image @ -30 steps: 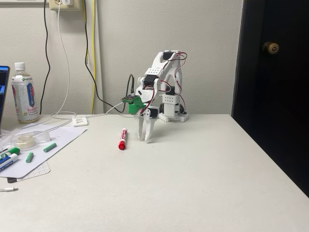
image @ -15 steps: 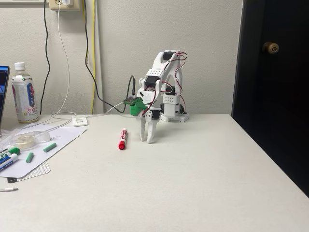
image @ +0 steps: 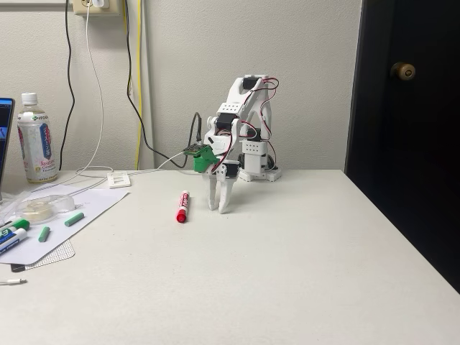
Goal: Pick up the red marker.
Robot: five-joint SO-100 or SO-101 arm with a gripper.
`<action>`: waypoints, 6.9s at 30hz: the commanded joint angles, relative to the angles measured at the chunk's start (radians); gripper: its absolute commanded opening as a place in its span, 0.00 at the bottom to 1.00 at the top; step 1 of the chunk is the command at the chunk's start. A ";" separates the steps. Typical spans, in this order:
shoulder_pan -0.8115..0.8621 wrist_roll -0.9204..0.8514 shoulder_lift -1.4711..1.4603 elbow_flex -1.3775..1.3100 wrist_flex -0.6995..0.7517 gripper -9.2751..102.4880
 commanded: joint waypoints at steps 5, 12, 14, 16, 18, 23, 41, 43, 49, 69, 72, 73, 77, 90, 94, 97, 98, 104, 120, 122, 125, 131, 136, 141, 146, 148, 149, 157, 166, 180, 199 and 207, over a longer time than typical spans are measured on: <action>0.002 0.009 0.011 -0.021 -0.017 0.20; 0.002 0.009 0.014 -0.023 -0.017 0.20; 0.002 0.009 0.018 -0.028 -0.012 0.20; 0.003 0.011 0.026 -0.031 -0.011 0.20; 0.003 0.014 0.040 -0.034 -0.008 0.20; 0.011 0.014 0.049 -0.104 0.067 0.20; 0.161 -0.318 0.006 -0.371 0.221 0.20; 0.184 -0.374 -0.017 -0.402 0.215 0.20; 0.235 -0.548 -0.083 -0.465 0.195 0.21; 0.272 -0.761 -0.212 -0.471 0.201 0.32; 0.270 -0.762 -0.238 -0.469 0.190 0.33; 0.270 -0.762 -0.249 -0.469 0.186 0.33; 0.273 -0.769 -0.285 -0.469 0.167 0.34; 0.259 -0.762 -0.325 -0.468 0.187 0.22; 0.255 -0.765 -0.333 -0.468 0.193 0.17; 0.255 -0.767 -0.342 -0.465 0.195 0.15; 0.255 -0.769 -0.345 -0.465 0.195 0.14; 0.255 -0.770 -0.348 -0.465 0.215 0.12; 0.112 -0.440 -0.160 -0.474 0.357 0.11; 0.067 -0.345 -0.110 -0.476 0.379 0.11; -0.012 -0.158 -0.043 -0.477 0.391 0.11; -0.173 0.313 0.074 -0.479 0.302 0.11; -0.252 0.681 0.198 -0.476 0.249 0.11; -0.301 0.940 0.380 -0.462 0.267 0.11; -0.356 1.109 0.523 -0.431 0.259 0.11; -0.377 1.152 0.612 -0.362 0.204 0.11; -0.382 1.173 0.657 -0.327 0.184 0.11; -0.419 1.229 0.917 -0.110 0.089 0.11; -0.457 1.249 1.098 0.035 0.063 0.11; -0.477 1.241 1.390 0.359 -0.017 0.11; -0.486 1.270 1.574 0.515 -0.035 0.11; -0.488 1.273 1.566 0.515 -0.044 0.11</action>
